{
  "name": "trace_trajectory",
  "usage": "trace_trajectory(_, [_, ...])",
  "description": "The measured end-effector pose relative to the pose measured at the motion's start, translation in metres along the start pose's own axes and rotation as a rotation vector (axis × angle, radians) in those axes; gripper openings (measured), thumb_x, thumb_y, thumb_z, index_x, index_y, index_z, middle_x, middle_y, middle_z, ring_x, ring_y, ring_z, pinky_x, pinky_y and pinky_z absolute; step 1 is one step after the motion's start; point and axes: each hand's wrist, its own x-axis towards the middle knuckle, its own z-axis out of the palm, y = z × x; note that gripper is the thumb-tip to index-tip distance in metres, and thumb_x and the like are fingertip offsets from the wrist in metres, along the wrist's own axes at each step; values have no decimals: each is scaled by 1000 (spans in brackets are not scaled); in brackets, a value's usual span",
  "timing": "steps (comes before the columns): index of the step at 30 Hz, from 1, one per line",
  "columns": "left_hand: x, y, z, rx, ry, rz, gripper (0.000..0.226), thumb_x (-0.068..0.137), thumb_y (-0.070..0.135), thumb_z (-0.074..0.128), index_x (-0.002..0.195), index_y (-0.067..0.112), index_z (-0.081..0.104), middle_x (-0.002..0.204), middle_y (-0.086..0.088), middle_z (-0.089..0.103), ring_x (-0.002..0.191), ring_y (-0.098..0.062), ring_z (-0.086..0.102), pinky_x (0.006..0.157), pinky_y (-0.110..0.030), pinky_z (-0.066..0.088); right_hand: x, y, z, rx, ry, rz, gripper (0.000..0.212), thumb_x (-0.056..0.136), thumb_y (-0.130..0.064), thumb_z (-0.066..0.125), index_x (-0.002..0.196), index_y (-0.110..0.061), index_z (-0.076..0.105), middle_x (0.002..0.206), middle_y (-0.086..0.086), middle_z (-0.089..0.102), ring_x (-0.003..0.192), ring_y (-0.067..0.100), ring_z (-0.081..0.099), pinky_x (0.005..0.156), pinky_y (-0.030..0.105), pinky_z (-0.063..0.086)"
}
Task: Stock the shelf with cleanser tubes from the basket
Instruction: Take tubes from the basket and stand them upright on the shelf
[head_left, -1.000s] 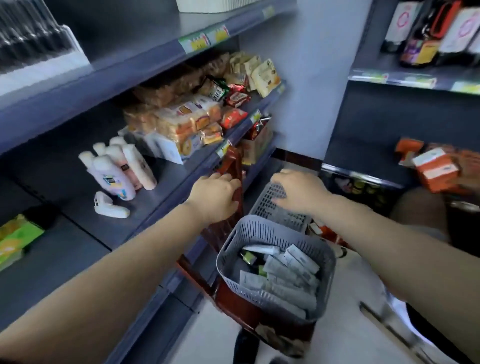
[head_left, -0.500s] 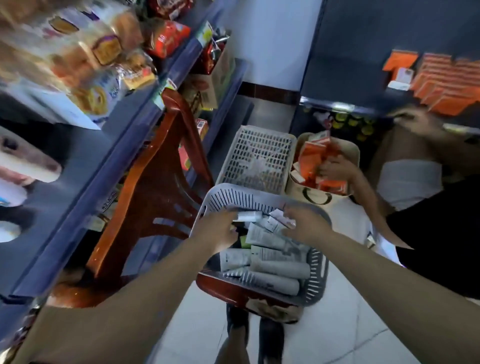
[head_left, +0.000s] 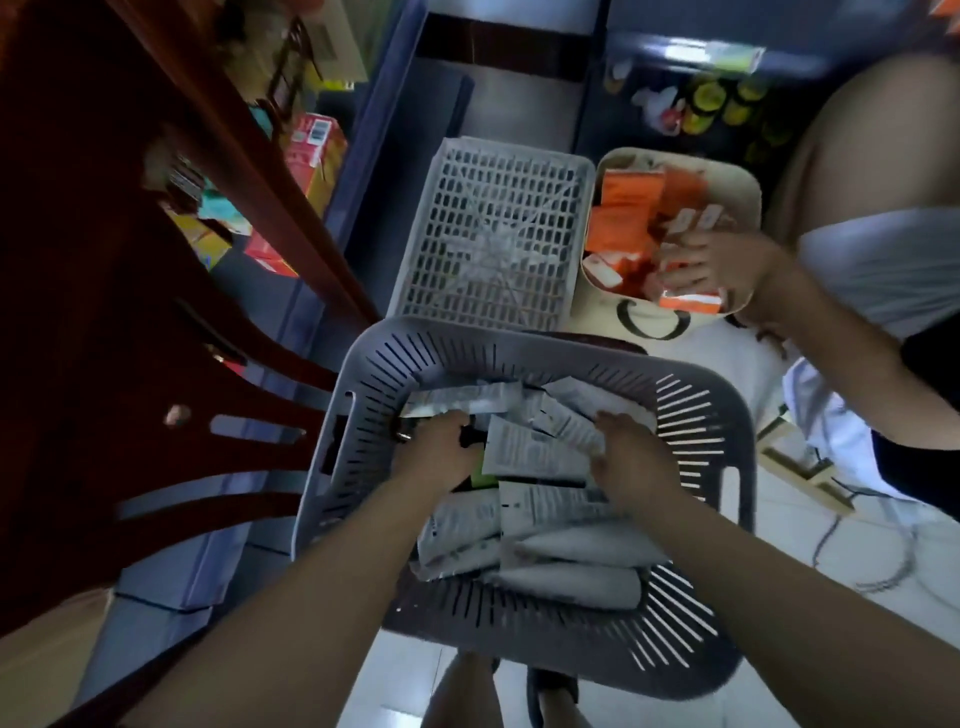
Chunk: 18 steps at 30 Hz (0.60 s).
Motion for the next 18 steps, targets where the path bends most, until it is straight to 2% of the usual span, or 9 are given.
trace_trajectory(1, [8, 0, 5, -82, 13, -23, 43, 92, 30, 53, 129, 11, 47, 126, -10, 54, 114, -26, 52, 92, -30, 45, 2, 2, 8, -2, 39, -14, 49, 90, -19, 50, 137, -11, 42, 134, 8, 51, 117, 26, 51, 90, 31, 43])
trace_trajectory(4, [29, 2, 17, -375, 99, -125, 27, 90, 26, 57, 106, 5, 59, 92, -4, 59, 92, -25, 59, 62, -22, 43, 2, 1, 27, 14, 57, -58, 39, 88, -16, 51, 126, -7, 53, 127, 13, 54, 113, 29, 53, 92, 33, 44])
trace_trajectory(5, [36, 3, 21, -524, 120, -178, 30, 90, 26, 58, 108, 2, 62, 90, -5, 59, 86, -22, 58, 60, -19, 44, 1, 0, 33, 40, 59, -85, 36, 86, -14, 54, 120, -5, 57, 125, 16, 54, 110, 32, 54, 89, 34, 45])
trace_trajectory(7, [46, 5, 26, -900, 120, -343, 35, 89, 26, 60, 114, 3, 60, 99, -10, 63, 85, -20, 59, 70, -25, 51, -4, -3, 40, 120, 66, -134, 32, 81, -9, 60, 112, -3, 62, 115, 22, 56, 99, 38, 57, 82, 35, 45])
trace_trajectory(10, [53, 13, 27, -1346, 125, -468, 32, 90, 26, 60, 116, 7, 55, 91, -7, 62, 75, -15, 58, 55, -21, 52, -4, -6, 40, 218, 86, -130, 35, 81, -7, 62, 117, -6, 61, 115, 19, 56, 104, 35, 54, 87, 34, 41])
trace_trajectory(12, [58, 18, 26, -1475, 170, -487, 37, 90, 25, 62, 120, 5, 54, 85, -6, 60, 71, -14, 58, 45, -17, 51, 1, -6, 41, 244, 80, -129, 38, 82, -10, 63, 119, -7, 59, 119, 16, 56, 113, 33, 50, 93, 35, 39])
trace_trajectory(14, [61, 24, 25, -1547, 208, -504, 37, 90, 19, 61, 122, 2, 52, 81, -7, 58, 69, -15, 56, 40, -16, 50, 5, -6, 42, 154, 44, -145, 44, 83, -20, 63, 125, -11, 53, 124, 13, 53, 118, 31, 47, 96, 36, 37])
trace_trajectory(16, [60, 27, 24, -1560, 204, -515, 26, 91, 16, 60, 114, 6, 53, 78, -7, 55, 67, -15, 54, 42, -18, 50, 8, -6, 42, -29, -40, -157, 49, 86, -32, 57, 130, -15, 46, 130, 9, 49, 122, 28, 42, 98, 35, 32])
trace_trajectory(18, [55, 28, 25, -1558, 184, -504, 13, 91, 13, 59, 101, 11, 51, 77, -6, 55, 67, -14, 53, 51, -21, 51, 9, -6, 40, -72, -80, -156, 46, 88, -36, 52, 130, -18, 45, 129, 6, 51, 121, 25, 44, 98, 34, 31])
